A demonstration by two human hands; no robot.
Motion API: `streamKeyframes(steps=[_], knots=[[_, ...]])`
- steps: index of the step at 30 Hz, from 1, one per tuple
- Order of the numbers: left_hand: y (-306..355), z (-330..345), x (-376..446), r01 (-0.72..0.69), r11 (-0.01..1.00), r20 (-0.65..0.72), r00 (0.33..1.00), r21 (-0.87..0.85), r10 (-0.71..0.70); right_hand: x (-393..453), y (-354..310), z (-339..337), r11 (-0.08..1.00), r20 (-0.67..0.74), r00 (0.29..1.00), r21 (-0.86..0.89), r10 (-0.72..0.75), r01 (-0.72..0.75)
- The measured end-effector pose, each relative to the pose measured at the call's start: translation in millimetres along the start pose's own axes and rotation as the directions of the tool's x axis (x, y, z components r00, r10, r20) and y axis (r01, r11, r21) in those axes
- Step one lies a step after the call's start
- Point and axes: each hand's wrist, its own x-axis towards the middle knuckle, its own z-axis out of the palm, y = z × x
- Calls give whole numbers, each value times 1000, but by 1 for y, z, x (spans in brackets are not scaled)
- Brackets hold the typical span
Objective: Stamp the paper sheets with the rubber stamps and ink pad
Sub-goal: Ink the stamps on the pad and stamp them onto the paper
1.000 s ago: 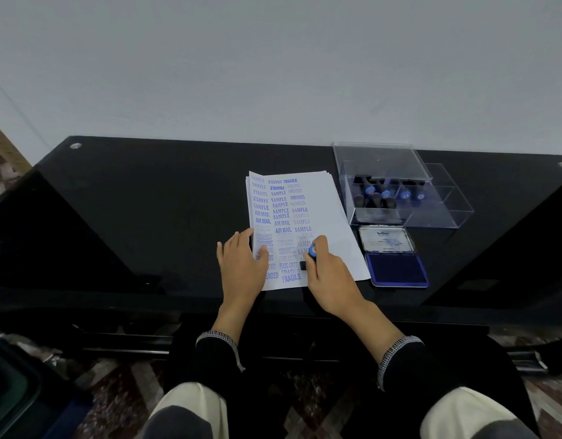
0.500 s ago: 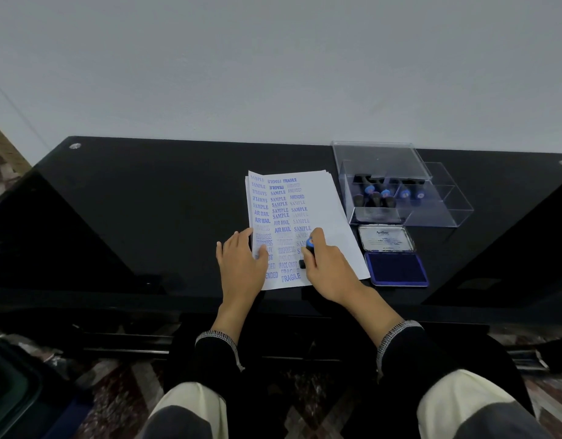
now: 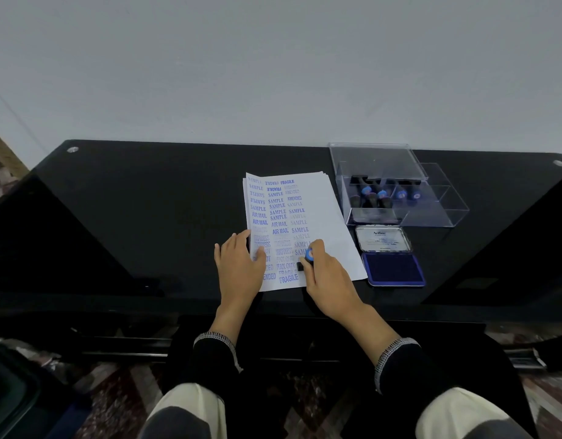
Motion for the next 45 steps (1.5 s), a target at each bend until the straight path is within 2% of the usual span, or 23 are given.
streamKeyframes(steps=[15, 17, 18, 20, 22, 24, 26, 30, 36, 41, 45], knots=[[2, -1, 0, -1, 1000, 2, 1000, -17, 1, 4, -3, -7, 1000, 44, 999, 1, 9, -10], [3, -2, 0, -11, 999, -3, 1000, -30, 11, 5, -3, -8, 997, 52, 998, 64, 40, -43], [3, -3, 0, -18, 999, -4, 1000, -31, 18, 6, -2, -9, 984, 36, 996, 156, 85, -89], [2, -3, 1, -26, 999, -2, 1000, -29, 25, 8, 2, -10, 898, -66, 973, 402, 223, -179], [2, -3, 1, -25, 999, 2, 1000, -32, 25, 11, 9, -15, 764, -177, 900, 608, 398, -218], [1, -3, 1, -28, 999, 4, 1000, -33, 28, 13, 14, -23, 625, -198, 825, 749, 529, -220], [1, -3, 2, -28, 999, 8, 1000, -28, 28, 13, 21, -30, 530, -170, 786, 818, 595, -224], [2, -2, 2, -16, 1000, 18, 1000, -20, 16, 12, 32, -31, 455, -133, 767, 862, 627, -222], [5, -5, 0, -11, 1000, 1, 1000, -8, 11, 12, 28, -29, 473, -162, 772, 859, 615, -196], [2, -2, 2, -6, 1000, -2, 1000, 29, 6, 11, 23, -25, 582, -170, 841, 789, 514, -197], [3, -1, 1, -44, 995, 8, 999, 95, 43, 8, 20, -26, 628, -111, 884, 744, 454, -229]])
